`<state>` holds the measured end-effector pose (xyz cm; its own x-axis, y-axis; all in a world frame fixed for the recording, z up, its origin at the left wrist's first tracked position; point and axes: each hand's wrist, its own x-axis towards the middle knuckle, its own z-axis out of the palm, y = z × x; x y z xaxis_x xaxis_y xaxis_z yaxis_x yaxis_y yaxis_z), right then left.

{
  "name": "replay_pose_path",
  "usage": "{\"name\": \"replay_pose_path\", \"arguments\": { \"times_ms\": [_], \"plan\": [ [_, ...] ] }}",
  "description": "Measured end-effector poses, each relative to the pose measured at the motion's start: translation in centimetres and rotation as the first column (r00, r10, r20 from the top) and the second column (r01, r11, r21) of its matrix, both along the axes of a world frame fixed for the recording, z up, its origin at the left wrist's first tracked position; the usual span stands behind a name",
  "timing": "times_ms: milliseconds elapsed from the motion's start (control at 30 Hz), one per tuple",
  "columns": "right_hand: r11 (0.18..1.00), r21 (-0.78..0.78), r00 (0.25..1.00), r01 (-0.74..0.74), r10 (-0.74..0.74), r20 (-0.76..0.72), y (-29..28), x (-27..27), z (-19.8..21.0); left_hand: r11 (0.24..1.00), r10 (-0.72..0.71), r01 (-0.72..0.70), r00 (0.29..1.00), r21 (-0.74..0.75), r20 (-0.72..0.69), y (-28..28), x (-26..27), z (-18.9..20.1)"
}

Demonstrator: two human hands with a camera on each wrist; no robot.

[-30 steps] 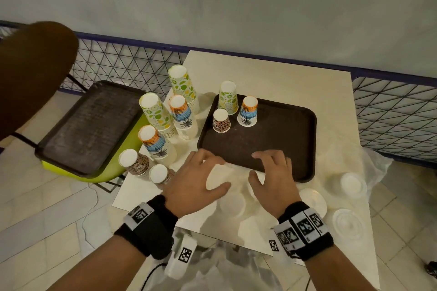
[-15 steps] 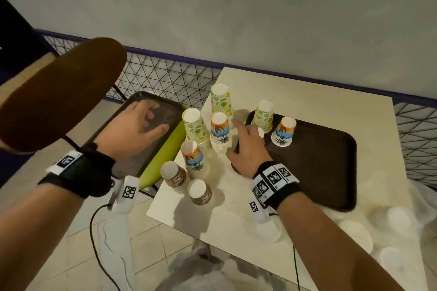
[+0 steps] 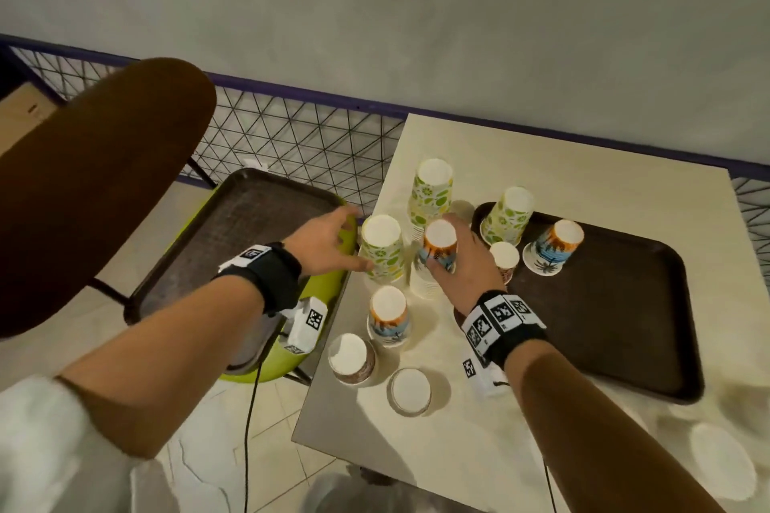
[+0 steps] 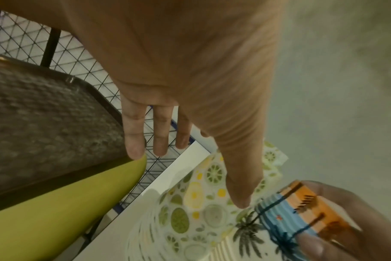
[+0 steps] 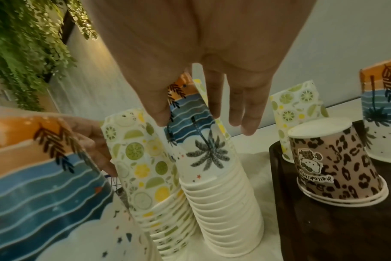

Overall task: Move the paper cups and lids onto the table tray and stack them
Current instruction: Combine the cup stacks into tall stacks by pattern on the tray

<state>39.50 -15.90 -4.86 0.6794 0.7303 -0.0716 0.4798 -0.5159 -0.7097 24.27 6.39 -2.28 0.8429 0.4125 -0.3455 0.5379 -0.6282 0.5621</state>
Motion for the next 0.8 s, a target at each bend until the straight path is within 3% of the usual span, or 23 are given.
{"name": "replay_pose_path", "arguments": {
  "times_ms": [333, 467, 733, 800],
  "plan": [
    [0.999, -0.028, 0.997, -0.042, 0.044, 0.059, -1.1, 0.8, -0.1, 0.943, -0.032, 0.011, 0.998, -0.332, -0.056, 2.1, 2.3, -7.2],
    [0.993, 0.115, 0.996, 0.012, -0.022, 0.081, -1.6, 1.0, 0.9, 0.902, -0.056, 0.018, 0.996, -0.431, -0.075, 2.0, 2.9, -9.6],
    [0.941, 0.232, 0.946, 0.245, -0.18, -0.271, -0.9, 3.6, 4.4, 0.921, -0.038, 0.032, 0.999, -0.387, -0.008, 1.0, 3.1, -11.4],
    [0.934, 0.229, 0.944, 0.274, -0.215, -0.251, -0.4, 5.0, 4.6, 0.936, -0.012, 0.018, 1.0, -0.353, 0.02, 1.0, 2.9, -11.4]
  ]
}}
